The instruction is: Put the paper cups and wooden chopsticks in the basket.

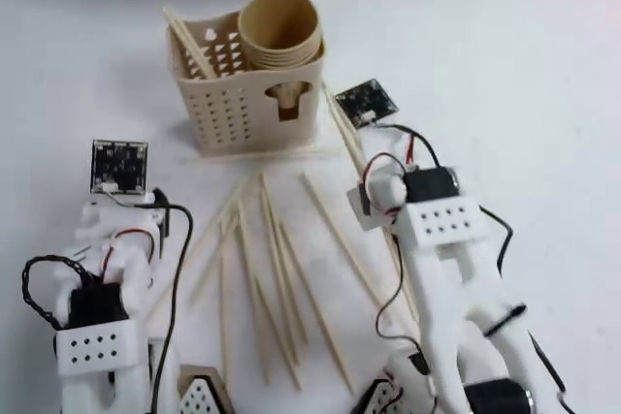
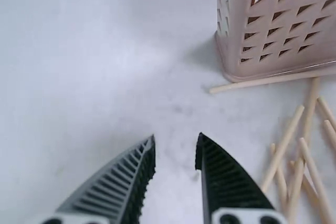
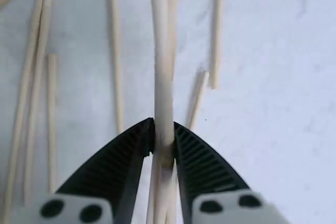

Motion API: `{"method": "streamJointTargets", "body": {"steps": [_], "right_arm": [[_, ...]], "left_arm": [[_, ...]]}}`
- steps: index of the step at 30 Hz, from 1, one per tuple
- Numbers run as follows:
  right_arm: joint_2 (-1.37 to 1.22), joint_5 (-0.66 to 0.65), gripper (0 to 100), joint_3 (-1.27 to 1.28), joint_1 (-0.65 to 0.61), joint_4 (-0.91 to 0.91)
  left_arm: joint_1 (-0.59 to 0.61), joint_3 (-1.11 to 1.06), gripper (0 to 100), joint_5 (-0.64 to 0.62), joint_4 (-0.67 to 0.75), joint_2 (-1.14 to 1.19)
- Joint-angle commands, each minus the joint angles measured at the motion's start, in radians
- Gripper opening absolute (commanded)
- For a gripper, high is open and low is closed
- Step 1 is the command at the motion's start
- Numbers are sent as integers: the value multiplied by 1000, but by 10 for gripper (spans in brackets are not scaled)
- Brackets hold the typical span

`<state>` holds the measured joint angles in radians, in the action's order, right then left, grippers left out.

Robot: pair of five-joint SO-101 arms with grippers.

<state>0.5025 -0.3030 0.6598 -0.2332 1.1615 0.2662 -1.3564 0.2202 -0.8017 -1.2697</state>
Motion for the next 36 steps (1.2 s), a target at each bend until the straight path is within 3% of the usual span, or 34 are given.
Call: {"method": "streamJointTargets", "body": {"steps": [1,9,13,25,36], "right_arm": [[105,2,18,-8,2,39],[153,155,18,-8,1,42],[153,221,18,11,2,24],[153,321,18,269,2,-271],[151,321,18,307,10,-288]], "left_arm": [[-28,17,146,-6,8,-18],[-150,206,150,41,-213,-12],[-205,261,224,41,-292,-10],[-320,322,234,169,-431,1],[-321,638,234,127,-443,644]]}}
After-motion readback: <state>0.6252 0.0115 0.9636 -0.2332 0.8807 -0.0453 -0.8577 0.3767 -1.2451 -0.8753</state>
